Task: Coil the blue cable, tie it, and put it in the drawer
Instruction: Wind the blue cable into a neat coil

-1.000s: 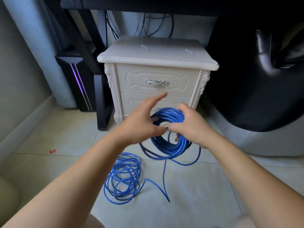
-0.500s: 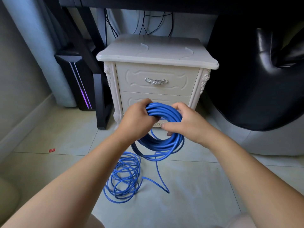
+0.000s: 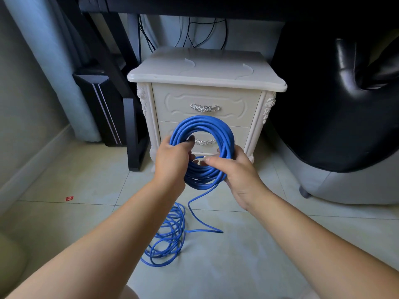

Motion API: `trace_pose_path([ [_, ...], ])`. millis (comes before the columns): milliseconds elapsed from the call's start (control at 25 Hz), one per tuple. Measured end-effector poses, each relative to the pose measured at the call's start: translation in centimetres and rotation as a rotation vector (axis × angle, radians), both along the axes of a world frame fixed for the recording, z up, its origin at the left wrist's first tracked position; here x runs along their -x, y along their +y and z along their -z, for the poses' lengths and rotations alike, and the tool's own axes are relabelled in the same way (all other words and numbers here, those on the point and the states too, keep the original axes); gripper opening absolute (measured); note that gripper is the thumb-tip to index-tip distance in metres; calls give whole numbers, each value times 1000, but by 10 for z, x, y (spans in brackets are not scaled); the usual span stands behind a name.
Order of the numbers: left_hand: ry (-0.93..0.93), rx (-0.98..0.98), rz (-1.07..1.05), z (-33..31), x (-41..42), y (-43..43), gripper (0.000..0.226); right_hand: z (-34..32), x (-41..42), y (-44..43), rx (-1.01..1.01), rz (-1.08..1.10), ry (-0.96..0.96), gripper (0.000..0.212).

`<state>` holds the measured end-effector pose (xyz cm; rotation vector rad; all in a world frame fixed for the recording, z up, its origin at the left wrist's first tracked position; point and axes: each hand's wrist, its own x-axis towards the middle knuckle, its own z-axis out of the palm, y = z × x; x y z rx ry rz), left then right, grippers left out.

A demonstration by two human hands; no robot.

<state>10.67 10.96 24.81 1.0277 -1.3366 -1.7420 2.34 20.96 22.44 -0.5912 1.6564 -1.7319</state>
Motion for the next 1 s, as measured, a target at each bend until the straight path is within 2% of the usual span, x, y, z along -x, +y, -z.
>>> trace_pose_path([
  [120, -14, -109, 75, 4, 0, 3, 12, 2, 4, -2, 3, 85, 7, 28],
  [280, -199, -105, 337, 1, -6, -3, 10, -5, 13, 2, -36, 195, 66, 20],
  [320, -208, -74, 396, -2, -7, -5, 16, -9, 17, 3, -45, 206, 85, 18],
  [440, -147, 176, 432, -8, -11, -14, 58, -16, 28, 9, -200, 155, 309, 23],
  [560, -136, 451, 528, -10, -11, -14, 76, -18, 31, 12, -401, -4, 668, 20],
  [640, -264, 634, 635, -7, -11, -10, 82, -22, 28, 13, -424, -125, 776, 16],
  [720, -406, 740, 691, -4, -12, -5, 73, -28, 25, 15, -419, -209, 822, 25],
  [840, -451, 739, 594, -4, -9, 0, 22, -30, 24, 17, -392, -168, 812, 19],
  [880, -451, 739, 532, -5, -6, 1, 11, -30, 24, 16, -367, -154, 758, 21],
  [1000, -388, 637, 425, -5, 0, 4, 3, -36, 24, 16, -296, -144, 508, 45],
])
